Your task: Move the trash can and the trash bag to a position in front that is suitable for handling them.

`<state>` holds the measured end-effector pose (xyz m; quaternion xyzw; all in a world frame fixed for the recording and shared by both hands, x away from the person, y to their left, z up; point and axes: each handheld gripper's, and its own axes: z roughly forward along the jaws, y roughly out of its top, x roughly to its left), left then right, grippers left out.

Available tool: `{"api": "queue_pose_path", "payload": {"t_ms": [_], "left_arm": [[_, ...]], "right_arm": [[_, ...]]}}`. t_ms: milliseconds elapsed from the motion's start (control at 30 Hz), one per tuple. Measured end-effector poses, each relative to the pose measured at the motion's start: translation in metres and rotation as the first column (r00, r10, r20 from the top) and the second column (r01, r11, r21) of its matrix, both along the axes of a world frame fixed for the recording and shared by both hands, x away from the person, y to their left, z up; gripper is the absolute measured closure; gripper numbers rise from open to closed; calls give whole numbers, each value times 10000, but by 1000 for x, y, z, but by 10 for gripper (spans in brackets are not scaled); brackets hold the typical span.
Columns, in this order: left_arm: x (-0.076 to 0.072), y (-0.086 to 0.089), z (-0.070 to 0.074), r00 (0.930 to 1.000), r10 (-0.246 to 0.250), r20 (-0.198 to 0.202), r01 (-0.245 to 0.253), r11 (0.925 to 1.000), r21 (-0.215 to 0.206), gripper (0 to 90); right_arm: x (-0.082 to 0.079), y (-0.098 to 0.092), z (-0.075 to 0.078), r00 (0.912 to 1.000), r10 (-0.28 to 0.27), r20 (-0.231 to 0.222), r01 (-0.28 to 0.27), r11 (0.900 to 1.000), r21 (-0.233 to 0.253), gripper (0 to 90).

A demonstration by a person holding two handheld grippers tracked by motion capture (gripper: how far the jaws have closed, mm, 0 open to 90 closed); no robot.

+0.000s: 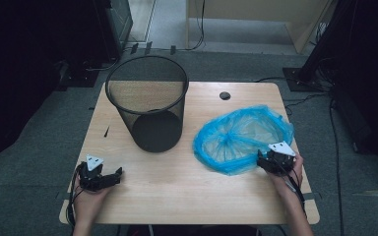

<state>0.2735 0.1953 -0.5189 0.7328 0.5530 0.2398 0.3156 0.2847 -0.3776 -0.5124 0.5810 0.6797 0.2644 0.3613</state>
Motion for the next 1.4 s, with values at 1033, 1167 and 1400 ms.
{"api": "queue_pose_path", "payload": {"t_ms": [1033, 1167, 1400], "left_arm": [[80, -2, 85, 9529, 2542, 1656, -2084, 9451, -2517, 613], [102, -6, 91, 9543, 2517, 1610, -2049, 9435, -2604, 706], [135, -18, 97, 9685, 2009, 1470, -1634, 9586, -2332, 773]], "right_arm": [[33, 138, 116, 9466, 1658, 2765, -2431, 9304, 2743, 800], [47, 157, 118, 9455, 2097, 2489, -2783, 9176, 2838, 839], [81, 179, 116, 9647, 1896, 1828, -2425, 9104, 3352, 838]]}}
